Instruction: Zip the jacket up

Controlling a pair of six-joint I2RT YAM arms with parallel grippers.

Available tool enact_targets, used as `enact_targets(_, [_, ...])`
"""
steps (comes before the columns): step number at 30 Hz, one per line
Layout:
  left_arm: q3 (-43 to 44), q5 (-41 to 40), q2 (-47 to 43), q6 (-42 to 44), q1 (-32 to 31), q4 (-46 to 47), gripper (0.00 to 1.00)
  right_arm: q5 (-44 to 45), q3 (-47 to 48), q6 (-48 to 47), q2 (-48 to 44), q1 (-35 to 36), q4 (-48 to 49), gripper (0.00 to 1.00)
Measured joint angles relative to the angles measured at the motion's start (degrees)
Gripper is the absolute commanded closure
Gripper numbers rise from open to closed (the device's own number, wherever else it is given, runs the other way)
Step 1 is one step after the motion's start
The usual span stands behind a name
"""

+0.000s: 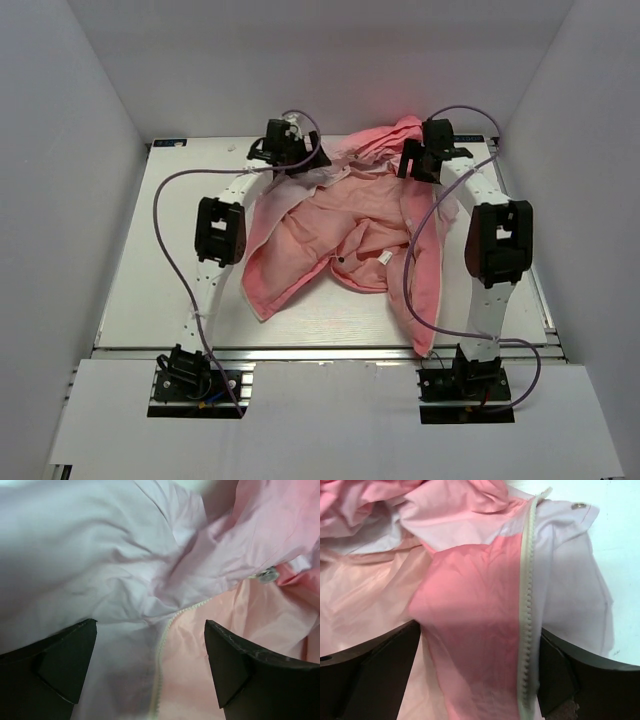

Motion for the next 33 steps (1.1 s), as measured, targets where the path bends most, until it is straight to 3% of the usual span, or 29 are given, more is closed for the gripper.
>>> enact_targets(3, [-1.09, 2.40, -1.95, 0.90, 2.34, -0.04, 0.02, -1.25, -2.62, -0.15, -4.55, 0.00, 0.00, 0.11])
enact_targets(8, [-11.89, 3.52, -14.75, 5.07, 3.26, -5.35, 0.02, -6.08, -18.27, 0.20, -24.90, 0.50, 0.33, 0.11])
enact_targets(11, [-23.19, 1.79, -28.83, 5.38, 2.54, -7.52, 0.02, -5.92, -27.23, 0.15, -38.71, 4.07, 1.44, 0.11])
enact_targets(15, [-45.00, -3.39, -53.11, 1.20, 1.57, -6.23, 0.02, -5.84, -36.41, 1.07, -50.64, 13.81, 2.82, 0.11])
enact_targets(19, [-69.99, -11.74, -78.47, -9.53, 1.49, -5.22, 0.02, -6.62, -46.40, 5.05, -55.52, 17.62, 2.08, 0.11])
enact_targets(23, [-91.25, -17.94, -94.55, -19.89, 1.70, -10.19, 0.02, -6.71, -53.77, 8.17, -57.07, 17.81, -0.83, 0.11])
enact_targets(28, [-107.23, -20.22, -104.83, -27.23, 1.70, -17.70, 0.02, -7.28, -55.60, 7.45, -59.17, 19.19, -1.70, 0.11])
enact_targets(33, [-113.57, -20.39, -105.96, -30.36, 1.70, -16.68, 0.03, -4.63, -55.63, 6.86, -62.90, 21.14, -1.57, 0.11])
